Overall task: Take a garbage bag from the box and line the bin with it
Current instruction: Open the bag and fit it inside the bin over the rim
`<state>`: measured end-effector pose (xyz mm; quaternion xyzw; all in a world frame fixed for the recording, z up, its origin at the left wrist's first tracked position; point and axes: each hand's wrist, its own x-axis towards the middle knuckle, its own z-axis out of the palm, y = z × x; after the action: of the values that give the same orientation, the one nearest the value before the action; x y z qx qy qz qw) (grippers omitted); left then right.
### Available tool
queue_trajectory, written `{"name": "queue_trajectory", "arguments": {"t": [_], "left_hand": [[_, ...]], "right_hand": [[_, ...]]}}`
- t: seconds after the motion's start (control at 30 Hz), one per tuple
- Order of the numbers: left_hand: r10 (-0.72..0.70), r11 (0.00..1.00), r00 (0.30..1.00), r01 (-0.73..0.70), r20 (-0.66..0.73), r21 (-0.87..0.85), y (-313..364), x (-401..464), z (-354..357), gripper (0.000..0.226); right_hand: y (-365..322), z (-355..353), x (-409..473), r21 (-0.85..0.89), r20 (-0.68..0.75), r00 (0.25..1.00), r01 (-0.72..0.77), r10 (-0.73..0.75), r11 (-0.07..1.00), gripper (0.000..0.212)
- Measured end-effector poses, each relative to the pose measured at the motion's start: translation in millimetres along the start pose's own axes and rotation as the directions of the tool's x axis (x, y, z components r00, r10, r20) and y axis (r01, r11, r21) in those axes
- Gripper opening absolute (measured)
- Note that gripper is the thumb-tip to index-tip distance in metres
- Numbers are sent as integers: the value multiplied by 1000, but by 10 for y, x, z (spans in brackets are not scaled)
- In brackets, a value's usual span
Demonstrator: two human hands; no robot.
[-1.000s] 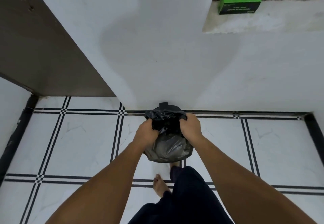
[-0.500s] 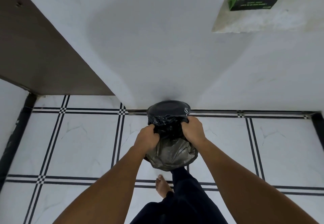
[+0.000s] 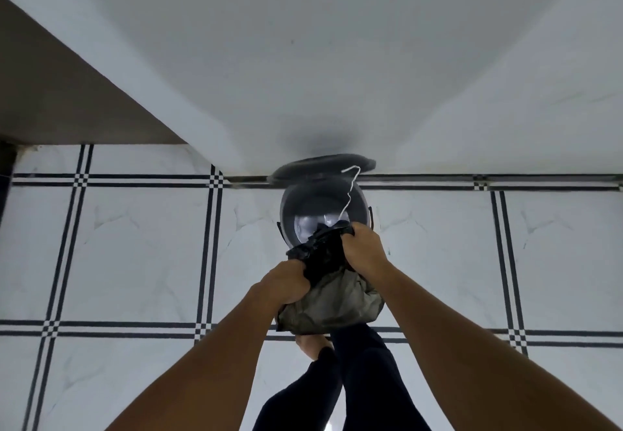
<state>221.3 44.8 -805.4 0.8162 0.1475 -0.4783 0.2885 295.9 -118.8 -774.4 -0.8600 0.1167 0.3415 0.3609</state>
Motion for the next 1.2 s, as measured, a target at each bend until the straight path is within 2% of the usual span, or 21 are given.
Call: {"name": "queue_trajectory", "arguments": {"t": [0.07, 0.13, 0.17, 0.23, 0.3, 0.37, 0.43, 0.6, 0.7, 0.83, 0.93, 1.03, 1.2], "left_hand": [[-57, 993, 990, 42, 132, 110, -121, 185, 153, 42], [-100, 985, 983, 76, 156, 155, -238, 376, 337, 43], [-100, 986, 990, 85, 97, 140, -263, 420, 393, 39], [-75, 995, 991, 83, -115, 63, -313, 548, 494, 31], [-58, 997, 944, 42, -324, -58, -340, 641, 530, 31], [-32, 988, 899, -38, -437, -151, -335, 715, 517, 46], [-26, 972, 874, -91, -485, -217, -304, 778, 464, 64], [14, 979, 857, -117, -515, -169, -332, 1044, 331, 92], [12, 984, 854, -102, -520, -145, -381, 1201, 312, 94], [21, 983, 854, -113, -520, -146, -425, 1424, 394, 97], [42, 982, 852, -131, -522, -135, -498, 1567, 478, 98], [39, 983, 829, -131, -559, -126, -594, 1668, 543, 96], [50, 998, 829, -65, -556, -7, -817, 1789, 687, 95]], "right_hand": [[176, 154, 130, -12, 60, 998, -21, 21, 1000, 17], [376, 331, 270, 2, 89, 995, -40, 40, 999, 15], [426, 375, 303, 17, 86, 995, -48, 46, 999, 14], [516, 471, 403, 60, 39, 997, -66, 64, 996, 14], [567, 509, 500, 142, -33, 995, -86, 92, 986, 15], [602, 516, 608, 211, -105, 988, -90, 115, 973, 15], [642, 514, 734, 240, -157, 980, -78, 118, 968, 15], [739, 511, 1022, 238, -131, 990, -20, 52, 971, 29], [837, 553, 1150, 221, -116, 993, 15, 11, 975, 47], [1036, 654, 1316, 54, -181, 979, 109, -97, 993, 68], [1207, 728, 1403, -31, -223, 972, 69, -75, 997, 76], [1355, 770, 1442, -30, -296, 953, 51, -58, 998, 63], [1593, 799, 1577, -37, -363, 924, -145, 122, 989, 31]]}}
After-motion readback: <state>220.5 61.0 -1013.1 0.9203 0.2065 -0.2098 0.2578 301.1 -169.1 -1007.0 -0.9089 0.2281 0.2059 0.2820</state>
